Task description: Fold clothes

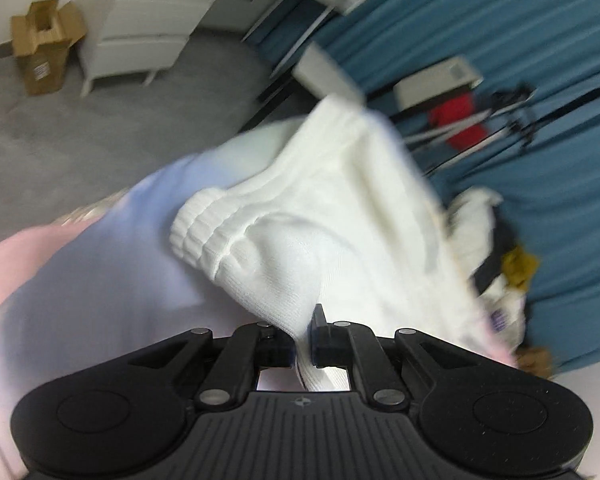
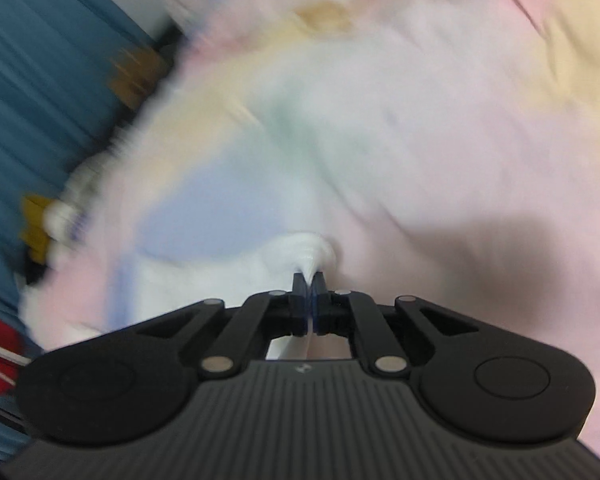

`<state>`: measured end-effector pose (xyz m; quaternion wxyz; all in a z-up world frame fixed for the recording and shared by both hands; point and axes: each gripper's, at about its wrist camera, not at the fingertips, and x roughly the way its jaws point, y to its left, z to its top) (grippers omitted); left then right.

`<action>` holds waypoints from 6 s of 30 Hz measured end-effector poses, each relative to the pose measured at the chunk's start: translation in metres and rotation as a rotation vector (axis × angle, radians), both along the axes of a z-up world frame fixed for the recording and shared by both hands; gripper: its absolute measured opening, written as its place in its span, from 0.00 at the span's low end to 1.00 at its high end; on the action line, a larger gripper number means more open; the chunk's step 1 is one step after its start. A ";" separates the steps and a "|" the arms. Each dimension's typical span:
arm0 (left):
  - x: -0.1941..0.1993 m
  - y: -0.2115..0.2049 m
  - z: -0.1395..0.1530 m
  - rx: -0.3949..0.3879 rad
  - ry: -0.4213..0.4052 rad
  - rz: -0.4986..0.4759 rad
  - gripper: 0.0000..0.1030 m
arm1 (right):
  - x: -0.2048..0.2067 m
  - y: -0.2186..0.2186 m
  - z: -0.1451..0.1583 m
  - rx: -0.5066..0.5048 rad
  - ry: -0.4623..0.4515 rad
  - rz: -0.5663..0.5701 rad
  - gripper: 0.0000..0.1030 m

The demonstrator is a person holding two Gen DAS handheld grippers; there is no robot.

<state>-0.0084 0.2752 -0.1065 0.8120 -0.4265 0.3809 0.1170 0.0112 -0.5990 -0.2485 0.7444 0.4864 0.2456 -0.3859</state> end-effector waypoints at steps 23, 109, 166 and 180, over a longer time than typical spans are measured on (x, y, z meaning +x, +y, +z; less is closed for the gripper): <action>-0.039 -0.073 0.114 0.403 -0.257 -0.210 0.81 | 0.015 0.021 0.057 -0.268 -0.078 0.038 0.76; 0.132 -0.319 -0.035 0.263 -0.450 -0.590 0.84 | 0.151 0.132 0.145 -0.465 -0.403 0.420 0.20; 0.132 -0.328 -0.041 0.309 -0.422 -0.622 0.84 | 0.187 0.028 -0.022 -0.104 -0.199 0.344 0.05; 0.124 -0.361 -0.084 0.588 -0.332 -0.717 0.98 | 0.119 0.139 0.050 -0.371 -0.178 0.615 0.09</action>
